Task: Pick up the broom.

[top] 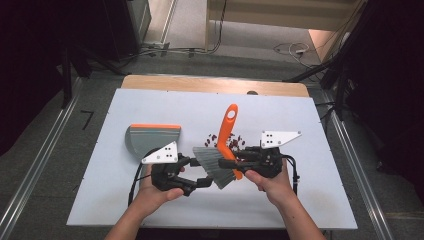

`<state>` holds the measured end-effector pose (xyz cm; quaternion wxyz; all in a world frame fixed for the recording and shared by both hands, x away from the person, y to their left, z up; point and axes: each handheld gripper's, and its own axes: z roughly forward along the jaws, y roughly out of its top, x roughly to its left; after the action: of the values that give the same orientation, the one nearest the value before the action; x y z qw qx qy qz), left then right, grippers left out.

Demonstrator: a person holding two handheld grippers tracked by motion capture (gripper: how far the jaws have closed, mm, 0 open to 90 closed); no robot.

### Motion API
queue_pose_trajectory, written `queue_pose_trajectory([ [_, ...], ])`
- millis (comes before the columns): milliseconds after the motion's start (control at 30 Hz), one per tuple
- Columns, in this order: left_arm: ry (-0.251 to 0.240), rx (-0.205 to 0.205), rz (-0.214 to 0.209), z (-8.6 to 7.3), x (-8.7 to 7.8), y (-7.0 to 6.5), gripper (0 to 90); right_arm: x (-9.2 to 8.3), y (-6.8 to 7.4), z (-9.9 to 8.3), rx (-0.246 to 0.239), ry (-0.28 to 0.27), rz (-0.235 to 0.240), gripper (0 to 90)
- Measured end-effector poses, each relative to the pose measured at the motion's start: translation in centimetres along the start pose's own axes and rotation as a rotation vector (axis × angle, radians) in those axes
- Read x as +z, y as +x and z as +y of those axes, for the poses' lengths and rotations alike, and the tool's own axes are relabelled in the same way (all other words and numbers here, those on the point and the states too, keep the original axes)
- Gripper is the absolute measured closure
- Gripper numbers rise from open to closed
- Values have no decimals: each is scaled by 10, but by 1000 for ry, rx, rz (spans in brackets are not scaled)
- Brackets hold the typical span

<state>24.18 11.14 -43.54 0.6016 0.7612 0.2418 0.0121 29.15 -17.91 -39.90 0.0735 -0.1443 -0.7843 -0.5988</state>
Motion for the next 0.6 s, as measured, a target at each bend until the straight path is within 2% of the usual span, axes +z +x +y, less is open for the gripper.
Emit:
queue_pose_trajectory([
  [33,-4,-9,16,-1,-2,1,200,-4,-2,0,9,-7,-40,684],
  [167,-18,-24,75,-5,-7,4,78,-10,-6,0,29,-12,-110,685],
  [200,-19,-26,84,-6,-8,5,78,-10,-6,0,29,-12,-110,685],
  [233,-24,-32,90,-7,-9,6,27,-12,-8,-1,42,-8,-148,685],
  [267,-27,-32,98,-7,-11,8,27,-12,-8,-1,42,-8,-148,685],
  [300,-32,-35,113,-8,-13,9,0,-14,-10,-2,53,-3,-179,685],
  [333,-41,-40,130,-8,-14,10,0,-14,-10,-2,53,-3,-179,685],
  [433,-63,-48,156,-10,-21,13,0,-17,-13,-3,54,-3,-219,684],
  [600,-77,-37,196,-12,-32,17,0,-21,-16,-4,53,22,-315,684],
])
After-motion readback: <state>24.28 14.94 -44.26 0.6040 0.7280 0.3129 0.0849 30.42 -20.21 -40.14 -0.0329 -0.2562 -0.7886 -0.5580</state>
